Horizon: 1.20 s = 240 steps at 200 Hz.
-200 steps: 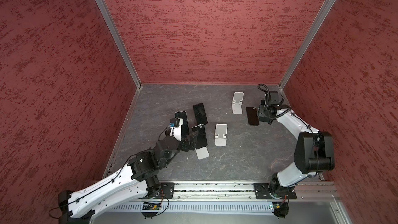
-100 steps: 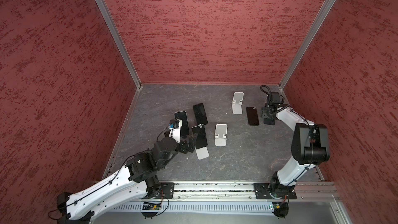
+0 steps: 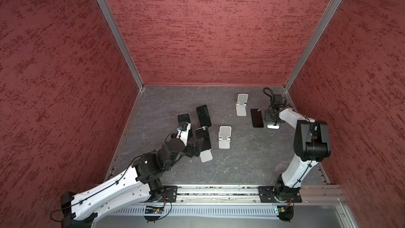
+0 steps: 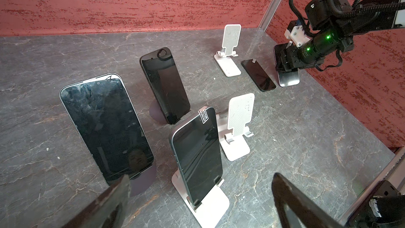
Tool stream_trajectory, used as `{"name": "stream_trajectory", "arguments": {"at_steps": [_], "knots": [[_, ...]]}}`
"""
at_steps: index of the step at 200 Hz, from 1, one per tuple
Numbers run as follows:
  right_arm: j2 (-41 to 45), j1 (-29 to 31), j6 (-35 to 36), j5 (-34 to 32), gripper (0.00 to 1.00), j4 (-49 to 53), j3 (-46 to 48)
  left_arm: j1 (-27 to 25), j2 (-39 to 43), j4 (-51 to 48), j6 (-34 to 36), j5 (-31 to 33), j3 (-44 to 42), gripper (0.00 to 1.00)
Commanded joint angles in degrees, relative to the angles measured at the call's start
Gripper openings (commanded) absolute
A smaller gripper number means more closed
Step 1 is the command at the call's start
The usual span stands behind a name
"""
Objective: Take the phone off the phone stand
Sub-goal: 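Lower the pink-edged phone flat beside the black phone on the table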
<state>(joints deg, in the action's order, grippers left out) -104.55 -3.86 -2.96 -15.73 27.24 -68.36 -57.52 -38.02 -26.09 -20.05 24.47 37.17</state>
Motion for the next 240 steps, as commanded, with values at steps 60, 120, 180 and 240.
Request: {"name": "stream_trajectory", "arguments": {"at_steps": [60,120,180,240], "knots": [[-4.5,-0.28,0.92,1.22,0.67,-2.37,-3.35,0.3,0.37,0.14,1.77,0.33,0.63,1.0],[-6.96,-0.4,3.27,2.13,0.68,-4.53,-3.62,0.3,0.67,-1.42,2.38,0.23,1.75,1.0],[-8.72,-0.53,5.97,4.1,0.68,-6.02,-3.49,0.3,0.39,-1.7,2.39,0.14,2.31,1.0],[-9.53,-0.45,7.36,5.92,0.68,-6.77,-2.75,0.3,-0.77,-1.3,2.38,-0.19,2.44,0.99]]}}
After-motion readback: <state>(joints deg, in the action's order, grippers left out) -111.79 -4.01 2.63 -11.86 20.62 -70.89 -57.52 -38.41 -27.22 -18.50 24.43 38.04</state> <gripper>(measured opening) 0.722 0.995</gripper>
